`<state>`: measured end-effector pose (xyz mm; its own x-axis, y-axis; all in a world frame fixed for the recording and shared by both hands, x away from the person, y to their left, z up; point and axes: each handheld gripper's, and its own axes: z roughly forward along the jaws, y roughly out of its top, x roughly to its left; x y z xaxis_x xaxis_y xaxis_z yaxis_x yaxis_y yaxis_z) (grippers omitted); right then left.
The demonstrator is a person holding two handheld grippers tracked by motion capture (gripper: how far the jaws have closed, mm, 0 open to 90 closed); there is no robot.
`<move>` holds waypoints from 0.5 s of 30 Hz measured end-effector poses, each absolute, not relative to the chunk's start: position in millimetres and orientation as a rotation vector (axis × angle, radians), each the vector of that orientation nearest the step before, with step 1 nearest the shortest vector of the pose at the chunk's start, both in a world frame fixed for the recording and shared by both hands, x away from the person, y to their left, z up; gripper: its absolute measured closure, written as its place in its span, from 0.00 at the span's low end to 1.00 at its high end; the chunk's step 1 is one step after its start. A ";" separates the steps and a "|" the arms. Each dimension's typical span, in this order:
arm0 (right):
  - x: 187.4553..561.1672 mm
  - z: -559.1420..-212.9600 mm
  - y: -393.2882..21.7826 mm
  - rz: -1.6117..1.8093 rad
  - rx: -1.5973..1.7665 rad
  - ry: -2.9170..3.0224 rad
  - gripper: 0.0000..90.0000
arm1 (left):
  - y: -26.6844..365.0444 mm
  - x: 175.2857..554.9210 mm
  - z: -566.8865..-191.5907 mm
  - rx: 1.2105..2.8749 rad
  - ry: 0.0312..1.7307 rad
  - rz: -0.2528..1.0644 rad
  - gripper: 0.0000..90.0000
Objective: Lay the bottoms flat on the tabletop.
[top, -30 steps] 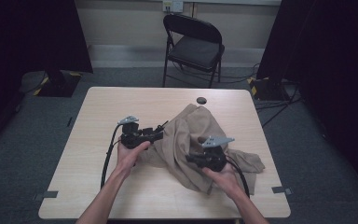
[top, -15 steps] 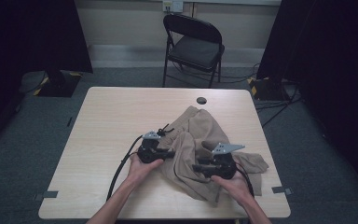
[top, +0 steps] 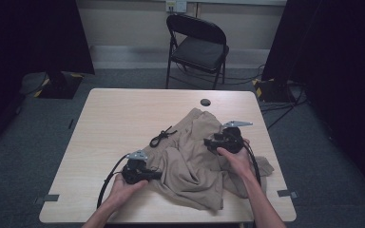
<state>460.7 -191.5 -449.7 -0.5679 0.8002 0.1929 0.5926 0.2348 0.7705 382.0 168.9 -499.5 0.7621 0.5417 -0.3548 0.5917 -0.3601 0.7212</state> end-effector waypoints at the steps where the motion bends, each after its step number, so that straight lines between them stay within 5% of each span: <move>1: 461.9 -456.1 -194.1 1.218 1.334 2.268 0.47 | 172.3 383.2 -499.7 2.032 0.867 -0.069 0.98; 4: 457.6 -473.4 -199.2 1.178 1.372 2.307 0.55 | 188.8 387.3 -499.9 2.013 0.923 -0.047 0.98; 15: 410.0 -487.7 -210.7 1.130 1.325 2.390 0.59 | 228.6 396.5 -501.3 1.917 1.062 0.047 0.95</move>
<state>410.0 -210.7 -487.7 -0.5847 0.7884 0.1913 0.6480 0.3120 0.6948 396.5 228.6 -501.3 0.6283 0.6876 -0.3640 0.6527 -0.2112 0.7276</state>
